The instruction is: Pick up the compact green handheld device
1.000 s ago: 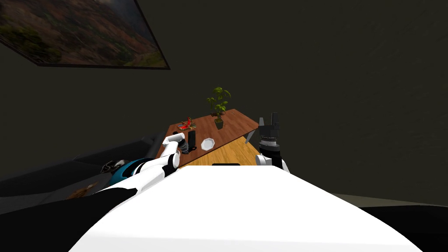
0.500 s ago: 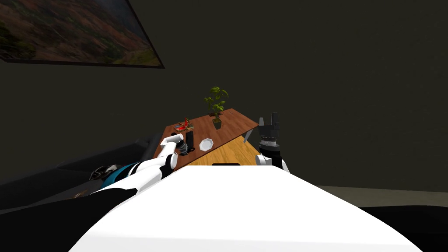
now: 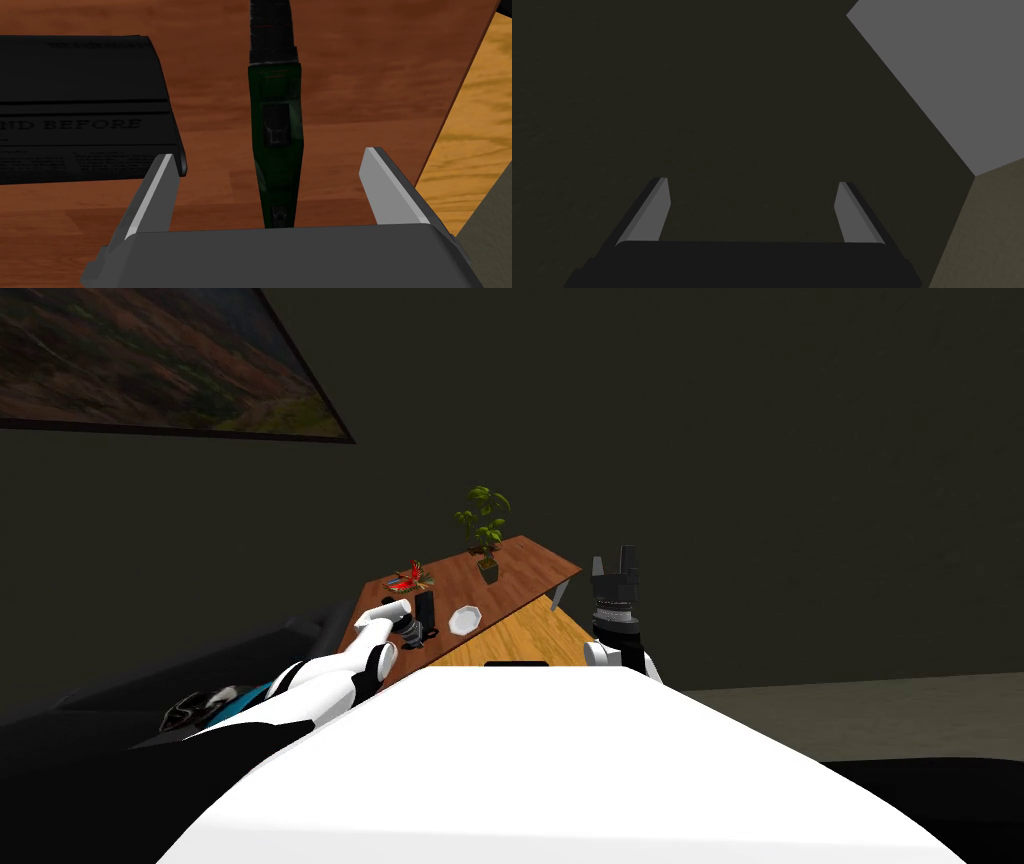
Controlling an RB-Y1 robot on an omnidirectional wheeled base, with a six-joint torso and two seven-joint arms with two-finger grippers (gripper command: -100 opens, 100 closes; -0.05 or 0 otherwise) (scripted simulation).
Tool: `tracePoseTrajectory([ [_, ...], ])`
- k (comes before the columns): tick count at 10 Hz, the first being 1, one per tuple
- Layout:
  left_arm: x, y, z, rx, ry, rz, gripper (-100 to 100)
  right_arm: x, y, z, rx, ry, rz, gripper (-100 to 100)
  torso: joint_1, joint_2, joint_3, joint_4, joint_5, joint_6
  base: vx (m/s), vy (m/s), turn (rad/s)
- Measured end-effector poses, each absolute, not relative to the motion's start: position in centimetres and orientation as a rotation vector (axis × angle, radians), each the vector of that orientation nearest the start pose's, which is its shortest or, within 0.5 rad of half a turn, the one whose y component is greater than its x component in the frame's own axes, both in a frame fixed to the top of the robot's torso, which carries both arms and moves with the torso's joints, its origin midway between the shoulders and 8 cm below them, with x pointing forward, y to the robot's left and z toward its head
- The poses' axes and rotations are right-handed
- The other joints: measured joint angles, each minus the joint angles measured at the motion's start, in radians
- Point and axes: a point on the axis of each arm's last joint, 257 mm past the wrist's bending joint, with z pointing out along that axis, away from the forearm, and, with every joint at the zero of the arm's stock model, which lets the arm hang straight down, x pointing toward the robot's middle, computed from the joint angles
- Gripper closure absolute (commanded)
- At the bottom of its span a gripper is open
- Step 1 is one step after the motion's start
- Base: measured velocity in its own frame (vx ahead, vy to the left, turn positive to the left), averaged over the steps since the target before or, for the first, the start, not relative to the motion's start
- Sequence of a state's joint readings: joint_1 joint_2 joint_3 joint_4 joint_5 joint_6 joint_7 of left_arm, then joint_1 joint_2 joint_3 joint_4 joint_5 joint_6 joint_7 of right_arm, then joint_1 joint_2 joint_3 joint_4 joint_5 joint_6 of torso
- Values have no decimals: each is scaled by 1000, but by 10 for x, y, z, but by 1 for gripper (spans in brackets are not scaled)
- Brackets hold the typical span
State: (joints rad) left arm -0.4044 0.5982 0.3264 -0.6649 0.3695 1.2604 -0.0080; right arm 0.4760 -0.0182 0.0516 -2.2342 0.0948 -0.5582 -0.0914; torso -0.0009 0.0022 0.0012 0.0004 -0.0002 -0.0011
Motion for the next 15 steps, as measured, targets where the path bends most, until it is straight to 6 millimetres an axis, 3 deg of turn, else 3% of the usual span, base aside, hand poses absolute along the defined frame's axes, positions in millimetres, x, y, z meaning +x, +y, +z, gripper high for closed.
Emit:
tracePoseTrajectory([
  [2, 327, 530, -466, -2690, 1514, 34, -100, 349, -245, 21, 597, 644, 1400, 0, 1, -1, -1, 0, 0, 0, -8, -9, -75],
  [4, 319, 547, -466, -2702, 1471, 47, -100, 349, -245, 21, 597, 644, 1400, 0, 0, 0, 0, 0, 0, 0, -22, -18, -163],
  [6, 300, 559, -471, -2732, 1424, 60, -100, 349, -245, 21, 597, 644, 1400, 0, 0, 0, 0, 0, 0, 0, -20, -17, -117],
  [10, 292, 576, -469, -2753, 1359, 38, -100, 349, -245, 21, 597, 644, 1400, 0, 0, -1, 0, 0, 0, 0, -7, -7, -54],
  [12, 276, 587, -471, -2780, 1315, 59, -100, 349, -245, 21, 597, 644, 1400, 0, 0, -1, -1, 0, 0, 0, -8, -12, -93],
  [13, 275, 588, -471, -2780, 1310, 59, 100, 349, -245, 21, 597, 644, 1400, 0, 1, -1, -1, 0, 0, -1, 0, 0, 0],
  [15, 274, 587, -472, -2784, 1310, 61, 100, 349, -245, 21, 597, 644, 1400, 0, 2, -2, -1, 0, 1, 0, 0, 0, 0],
])
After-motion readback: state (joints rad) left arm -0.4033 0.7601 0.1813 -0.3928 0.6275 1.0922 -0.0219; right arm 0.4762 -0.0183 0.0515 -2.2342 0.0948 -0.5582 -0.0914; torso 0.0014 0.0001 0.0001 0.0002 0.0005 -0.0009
